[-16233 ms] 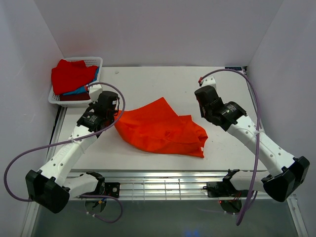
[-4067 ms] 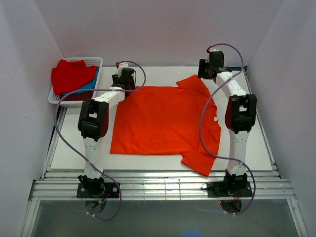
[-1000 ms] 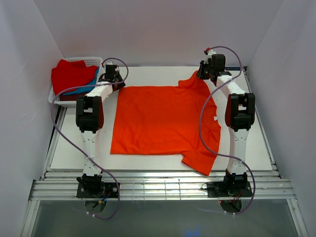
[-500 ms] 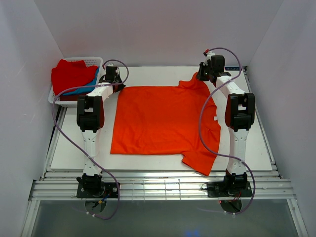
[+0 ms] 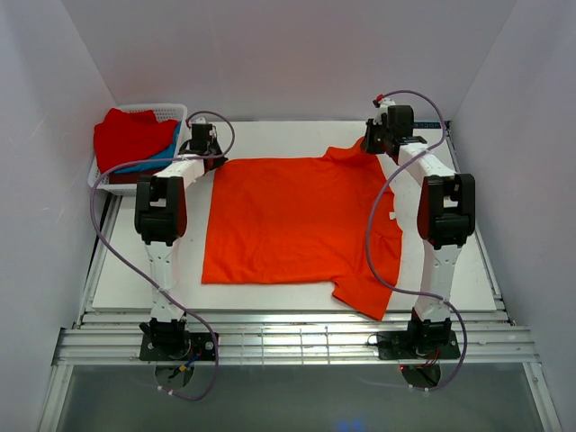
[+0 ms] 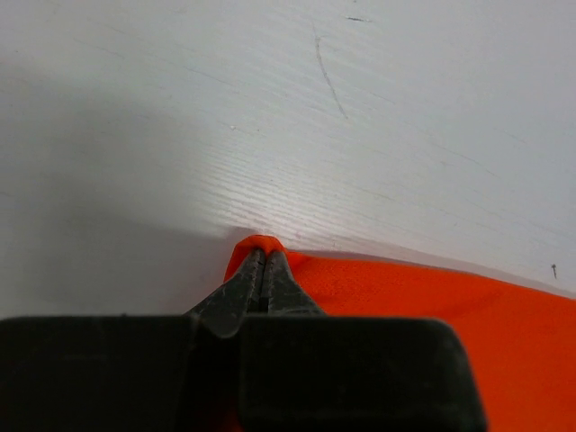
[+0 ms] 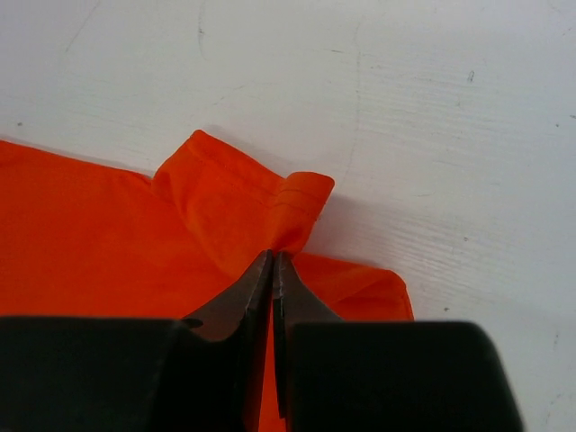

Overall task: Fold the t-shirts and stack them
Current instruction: Flatten the tshirt out, then fold the tshirt

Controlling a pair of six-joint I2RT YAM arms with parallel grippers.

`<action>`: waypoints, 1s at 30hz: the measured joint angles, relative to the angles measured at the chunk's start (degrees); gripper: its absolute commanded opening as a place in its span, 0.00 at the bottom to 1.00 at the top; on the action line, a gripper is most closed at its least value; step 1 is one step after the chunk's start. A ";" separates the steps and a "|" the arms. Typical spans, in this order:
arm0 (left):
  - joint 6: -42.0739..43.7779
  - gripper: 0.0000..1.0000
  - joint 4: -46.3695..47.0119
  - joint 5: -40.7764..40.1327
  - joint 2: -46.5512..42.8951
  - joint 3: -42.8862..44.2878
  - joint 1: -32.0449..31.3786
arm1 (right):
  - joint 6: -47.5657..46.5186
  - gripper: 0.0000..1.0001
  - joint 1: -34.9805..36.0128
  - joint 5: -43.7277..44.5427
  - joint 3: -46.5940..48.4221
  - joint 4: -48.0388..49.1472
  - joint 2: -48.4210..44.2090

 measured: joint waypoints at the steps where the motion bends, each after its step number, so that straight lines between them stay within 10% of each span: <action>1: 0.24 0.00 0.59 -0.02 -0.92 -1.11 0.00 | 0.00 0.08 0.07 0.00 -1.38 0.07 -1.60; 30: 2.56 0.00 14.45 -0.85 -19.74 -28.17 -0.22 | 0.04 0.08 2.89 5.27 -29.79 0.94 -29.27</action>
